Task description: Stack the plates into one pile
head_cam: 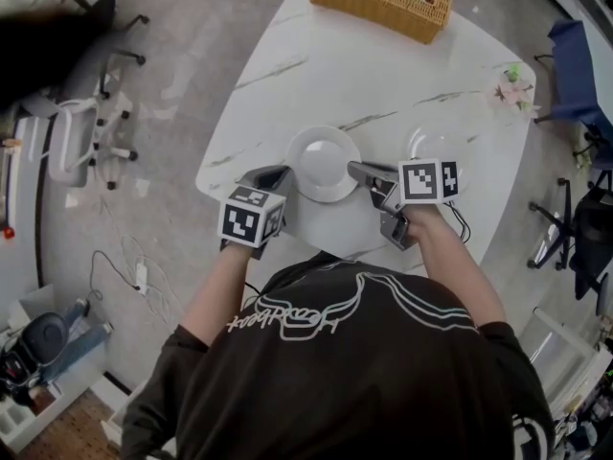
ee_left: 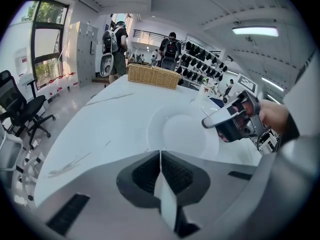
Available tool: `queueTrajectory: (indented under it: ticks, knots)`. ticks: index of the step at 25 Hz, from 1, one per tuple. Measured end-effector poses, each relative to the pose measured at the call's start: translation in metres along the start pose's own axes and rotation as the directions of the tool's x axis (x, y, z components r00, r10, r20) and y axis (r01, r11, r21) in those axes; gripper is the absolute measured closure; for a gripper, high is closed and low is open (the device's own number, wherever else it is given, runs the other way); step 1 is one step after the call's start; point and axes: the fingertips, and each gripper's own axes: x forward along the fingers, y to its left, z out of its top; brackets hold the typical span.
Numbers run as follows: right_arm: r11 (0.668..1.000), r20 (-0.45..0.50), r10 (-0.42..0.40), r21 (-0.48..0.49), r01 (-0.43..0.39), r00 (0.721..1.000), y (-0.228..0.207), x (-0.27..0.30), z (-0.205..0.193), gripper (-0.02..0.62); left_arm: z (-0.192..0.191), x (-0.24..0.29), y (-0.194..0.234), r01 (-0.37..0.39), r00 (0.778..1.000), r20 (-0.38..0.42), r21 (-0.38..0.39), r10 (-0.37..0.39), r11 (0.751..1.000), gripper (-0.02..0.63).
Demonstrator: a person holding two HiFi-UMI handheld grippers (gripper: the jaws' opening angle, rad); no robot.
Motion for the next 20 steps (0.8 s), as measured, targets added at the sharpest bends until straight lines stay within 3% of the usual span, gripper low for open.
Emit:
queueTrajectory:
  ticks: [9, 20]
  knots:
    - [0.999, 0.059, 0.032, 0.015, -0.033, 0.998, 0.009, -0.02, 0.006, 0.56, 0.013, -0.024, -0.012, -0.031, 0.997, 0.064, -0.007, 0.031, 0.999, 0.575]
    - [0.998, 0.155, 0.051, 0.032, -0.057, 0.987, 0.013, -0.095, 0.017, 0.56, 0.04, -0.038, -0.07, -0.016, 0.994, 0.113, 0.018, 0.014, 1.0, 0.575]
